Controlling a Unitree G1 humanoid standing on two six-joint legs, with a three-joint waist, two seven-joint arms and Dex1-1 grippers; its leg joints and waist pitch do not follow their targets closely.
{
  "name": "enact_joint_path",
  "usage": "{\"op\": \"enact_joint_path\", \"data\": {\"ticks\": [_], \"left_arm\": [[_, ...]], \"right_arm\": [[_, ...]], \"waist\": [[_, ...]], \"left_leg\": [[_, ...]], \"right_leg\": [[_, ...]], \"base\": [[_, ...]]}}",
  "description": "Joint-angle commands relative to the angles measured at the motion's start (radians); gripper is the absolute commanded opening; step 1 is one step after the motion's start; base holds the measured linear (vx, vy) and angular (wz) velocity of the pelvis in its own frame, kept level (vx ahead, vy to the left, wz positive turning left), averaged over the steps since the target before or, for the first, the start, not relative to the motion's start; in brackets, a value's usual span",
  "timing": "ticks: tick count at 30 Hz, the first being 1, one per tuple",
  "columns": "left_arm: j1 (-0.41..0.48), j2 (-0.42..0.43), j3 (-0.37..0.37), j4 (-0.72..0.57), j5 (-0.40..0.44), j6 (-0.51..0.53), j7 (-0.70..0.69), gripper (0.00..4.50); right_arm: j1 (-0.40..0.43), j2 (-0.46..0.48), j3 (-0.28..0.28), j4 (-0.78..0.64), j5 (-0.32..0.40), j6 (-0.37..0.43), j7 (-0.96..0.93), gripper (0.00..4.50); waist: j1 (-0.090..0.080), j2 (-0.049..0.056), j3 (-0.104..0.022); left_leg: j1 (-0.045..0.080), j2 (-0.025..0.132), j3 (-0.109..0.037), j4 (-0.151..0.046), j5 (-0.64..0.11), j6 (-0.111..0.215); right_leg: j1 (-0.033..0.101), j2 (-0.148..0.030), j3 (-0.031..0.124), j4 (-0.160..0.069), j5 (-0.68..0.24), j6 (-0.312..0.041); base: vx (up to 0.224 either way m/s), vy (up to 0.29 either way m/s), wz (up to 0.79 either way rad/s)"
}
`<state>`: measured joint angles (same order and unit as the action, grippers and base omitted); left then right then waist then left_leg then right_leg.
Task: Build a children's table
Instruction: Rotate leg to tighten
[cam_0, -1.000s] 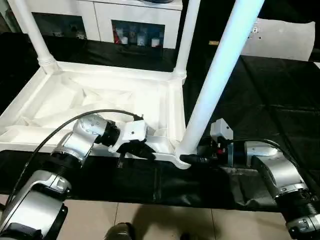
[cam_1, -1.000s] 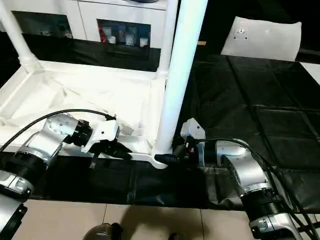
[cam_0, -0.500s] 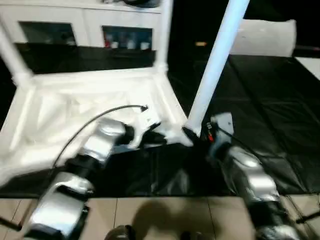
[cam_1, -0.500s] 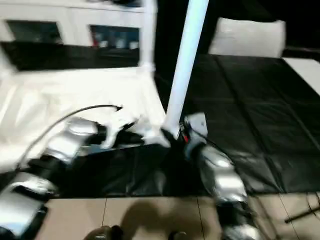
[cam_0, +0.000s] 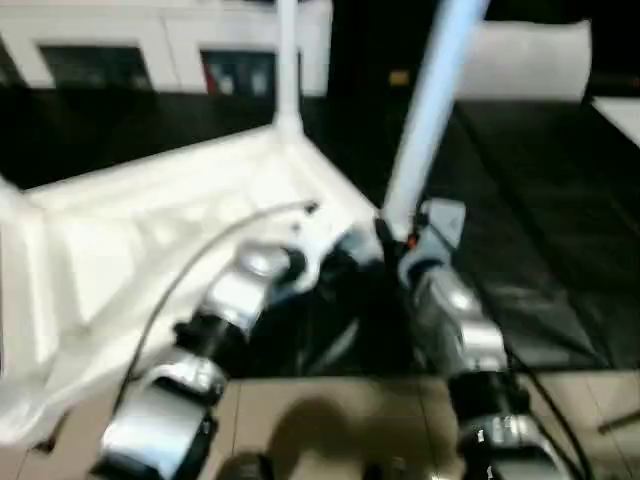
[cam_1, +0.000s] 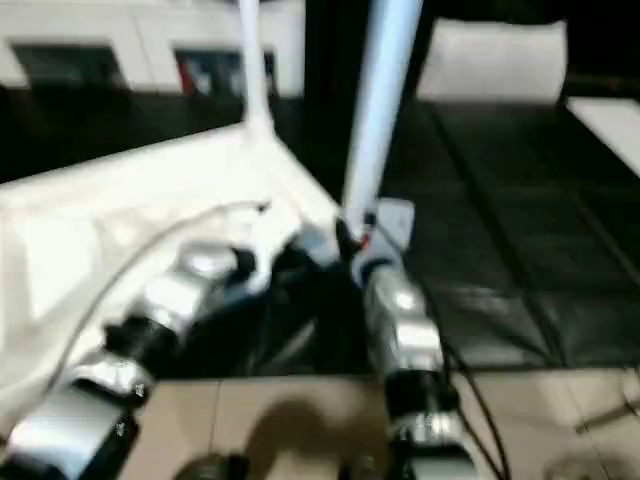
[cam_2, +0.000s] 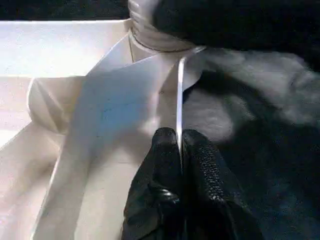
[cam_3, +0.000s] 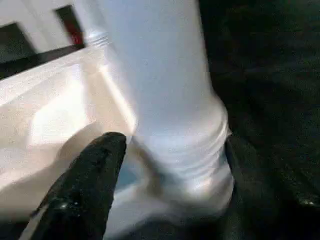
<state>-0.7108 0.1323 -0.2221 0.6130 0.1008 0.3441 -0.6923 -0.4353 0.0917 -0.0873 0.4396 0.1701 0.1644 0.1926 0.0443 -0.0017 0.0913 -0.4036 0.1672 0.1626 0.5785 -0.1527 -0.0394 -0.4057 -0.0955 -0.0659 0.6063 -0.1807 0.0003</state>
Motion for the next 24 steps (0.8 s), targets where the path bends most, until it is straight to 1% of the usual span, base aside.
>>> {"op": "enact_joint_path", "data": {"ticks": [1,2,3,4,5,6,7,8,9,10,11,13,14,15,16,17,18,19,20,21,22,23,24], "left_arm": [[0.015,0.019,-0.016,-0.042,-0.007,-0.043,-0.055,0.0],[0.02,0.032,-0.02,-0.044,-0.007,-0.054,-0.075,0.0],[0.024,0.04,-0.021,-0.046,-0.008,-0.058,-0.087,0.0],[0.033,0.068,-0.03,-0.047,-0.011,-0.088,-0.136,0.0],[0.038,0.084,-0.038,-0.049,-0.013,-0.105,-0.164,0.0],[0.043,0.103,-0.043,-0.049,-0.015,-0.109,-0.192,0.0],[0.046,0.12,-0.05,-0.046,-0.014,-0.125,-0.219,0.0],[0.051,0.139,-0.062,-0.044,-0.019,-0.155,-0.26,0.0],[0.054,0.151,-0.068,-0.042,-0.021,-0.163,-0.284,0.0],[0.055,0.156,-0.071,-0.041,-0.022,-0.166,-0.294,0.0],[0.058,0.173,-0.079,-0.036,-0.024,-0.189,-0.328,0.0],[0.065,0.213,-0.099,-0.03,-0.026,-0.226,-0.413,0.0],[0.066,0.233,-0.11,-0.023,-0.025,-0.266,-0.459,0.0],[0.067,0.243,-0.116,-0.02,-0.028,-0.281,-0.486,0.0],[0.067,0.268,-0.126,-0.014,-0.043,-0.316,-0.565,0.0],[0.067,0.271,-0.127,-0.014,-0.047,-0.32,-0.575,0.0],[0.065,0.286,-0.131,-0.014,-0.067,-0.327,-0.637,0.0],[0.063,0.29,-0.132,-0.015,-0.074,-0.324,-0.658,0.0],[0.06,0.295,-0.135,-0.015,-0.08,-0.329,-0.681,0.0],[0.055,0.3,-0.139,-0.013,-0.087,-0.335,-0.709,0.0],[0.047,0.304,-0.147,-0.006,-0.087,-0.348,-0.735,0.0],[0.04,0.308,-0.156,0.003,-0.087,-0.362,-0.762,0.0],[0.038,0.308,-0.158,0.004,-0.087,-0.364,-0.766,0.0]], "right_arm": [[0.028,-0.025,0.033,-0.037,0.03,0.011,0.079,3.65],[0.037,-0.038,0.031,-0.052,0.036,0.008,0.093,3.78],[0.043,-0.048,0.03,-0.062,0.037,0.007,0.104,3.83],[0.063,-0.082,0.031,-0.097,0.046,0.005,0.148,3.87],[0.074,-0.099,0.031,-0.116,0.051,0.005,0.173,3.95],[0.085,-0.122,0.031,-0.138,0.057,0.007,0.205,4.09],[0.095,-0.145,0.031,-0.156,0.064,0.007,0.236,4.21],[0.105,-0.172,0.034,-0.176,0.073,0.013,0.279,4.27],[0.112,-0.192,0.037,-0.19,0.078,0.018,0.31,4.32],[0.115,-0.201,0.038,-0.195,0.08,0.02,0.323,4.45],[0.126,-0.235,0.045,-0.215,0.087,0.024,0.37,4.45],[0.146,-0.316,0.058,-0.251,0.116,0.057,0.484,4.45],[0.155,-0.355,0.065,-0.266,0.13,0.075,0.536,4.45],[0.159,-0.376,0.072,-0.275,0.136,0.083,0.567,4.45],[0.167,-0.433,0.091,-0.295,0.148,0.104,0.646,4.45],[0.168,-0.44,0.094,-0.297,0.15,0.107,0.656,4.45],[0.17,-0.482,0.112,-0.305,0.152,0.117,0.716,4.45],[0.17,-0.496,0.12,-0.306,0.151,0.118,0.738,4.45],[0.167,-0.508,0.128,-0.303,0.144,0.12,0.754,4.45],[0.163,-0.523,0.139,-0.3,0.142,0.121,0.782,4.45],[0.155,-0.535,0.151,-0.295,0.143,0.123,0.815,4.45],[0.146,-0.544,0.161,-0.288,0.148,0.126,0.846,4.45],[0.144,-0.546,0.163,-0.287,0.149,0.127,0.851,4.45]], "waist": [[0.001,-0.007,-0.068],[0.001,-0.008,-0.068],[0.004,-0.008,-0.07],[0.008,-0.012,-0.073],[0.008,-0.011,-0.073],[0.011,-0.01,-0.075],[0.012,-0.009,-0.076],[0.012,-0.016,-0.081],[0.014,-0.013,-0.081],[0.017,-0.015,-0.08],[0.019,-0.014,-0.081],[0.022,-0.014,-0.079],[0.023,-0.012,-0.079],[0.026,-0.013,-0.076],[0.027,-0.011,-0.074],[0.028,-0.012,-0.074],[0.028,-0.012,-0.071],[0.028,-0.012,-0.072],[0.029,-0.012,-0.071],[0.031,-0.011,-0.07],[0.034,-0.015,-0.071],[0.036,-0.015,-0.071],[0.04,-0.016,-0.071]], "left_leg": [[0.013,0.051,-0.019,-0.086,-0.35,0.008],[0.013,0.052,-0.017,-0.085,-0.338,0.012],[0.016,0.053,-0.011,-0.081,-0.31,0.018],[0.021,0.055,-0.007,-0.078,-0.28,0.03],[0.02,0.055,-0.005,-0.077,-0.261,0.034],[0.017,0.057,-0.004,-0.076,-0.223,0.044],[0.018,0.057,-0.003,-0.075,-0.208,0.049],[0.02,0.057,0.001,-0.07,-0.178,0.065],[0.019,0.055,0.002,-0.067,-0.151,0.079],[0.019,0.055,0.003,-0.066,-0.143,0.089],[0.022,0.055,0.003,-0.065,-0.142,0.092],[0.022,0.056,0.004,-0.065,-0.147,0.098],[0.027,0.059,0.005,-0.065,-0.165,0.097],[0.029,0.061,0.006,-0.066,-0.181,0.093],[0.029,0.058,0.004,-0.068,-0.209,0.085],[0.027,0.06,0.004,-0.069,-0.218,0.079],[0.03,0.061,0.003,-0.072,-0.244,0.067],[0.029,0.062,0.002,-0.073,-0.251,0.06],[0.033,0.064,0.004,-0.073,-0.265,0.052],[0.033,0.064,0.004,-0.073,-0.276,0.045],[0.033,0.064,0.004,-0.073,-0.277,0.042],[0.033,0.066,0.003,-0.074,-0.273,0.04],[0.032,0.065,0.004,-0.073,-0.268,0.043]], "right_leg": [[0.042,-0.064,0.043,-0.092,-0.327,-0.161],[0.043,-0.065,0.043,-0.094,-0.334,-0.159],[0.04,-0.064,0.046,-0.094,-0.322,-0.161],[0.039,-0.063,0.048,-0.091,-0.29,-0.171],[0.04,-0.061,0.048,-0.088,-0.269,-0.177],[0.044,-0.06,0.048,-0.081,-0.221,-0.185],[0.044,-0.058,0.047,-0.077,-0.193,-0.192],[0.045,-0.055,0.047,-0.07,-0.136,-0.208],[0.047,-0.055,0.046,-0.065,-0.095,-0.222],[0.049,-0.055,0.045,-0.064,-0.085,-0.229],[0.049,-0.055,0.045,-0.064,-0.085,-0.232],[0.05,-0.055,0.045,-0.064,-0.094,-0.238],[0.048,-0.055,0.046,-0.067,-0.115,-0.24],[0.046,-0.055,0.047,-0.069,-0.135,-0.238],[0.047,-0.055,0.045,-0.074,-0.179,-0.236],[0.049,-0.056,0.046,-0.074,-0.194,-0.228],[0.044,-0.057,0.047,-0.076,-0.231,-0.225],[0.046,-0.058,0.047,-0.076,-0.242,-0.223],[0.04,-0.061,0.049,-0.078,-0.257,-0.225],[0.039,-0.062,0.048,-0.079,-0.275,-0.225],[0.04,-0.062,0.048,-0.08,-0.282,-0.223],[0.04,-0.063,0.049,-0.079,-0.281,-0.221],[0.041,-0.064,0.048,-0.078,-0.28,-0.22]], "base": [[0.0,0.0,0.0],[0.0,0.0,0.0],[0.0,0.0,0.0],[0.0,0.0,0.0],[0.0,0.0,0.0],[0.051,-0.01,0.0],[0.051,-0.005,-0.01],[0.051,-0.005,-0.01],[0.0,0.0,0.0],[0.0,0.0,0.0],[0.0,0.0,0.0],[0.0,0.0,0.0],[0.0,0.0,0.0],[0.0,0.0,0.0],[0.0,0.0,0.0],[0.0,0.0,0.0],[0.0,0.0,0.0],[0.0,0.0,0.0],[0.0,0.0,0.0],[0.0,0.0,0.0],[0.0,0.0,0.0],[0.0,0.0,0.0],[0.0,0.0,0.0]]}}
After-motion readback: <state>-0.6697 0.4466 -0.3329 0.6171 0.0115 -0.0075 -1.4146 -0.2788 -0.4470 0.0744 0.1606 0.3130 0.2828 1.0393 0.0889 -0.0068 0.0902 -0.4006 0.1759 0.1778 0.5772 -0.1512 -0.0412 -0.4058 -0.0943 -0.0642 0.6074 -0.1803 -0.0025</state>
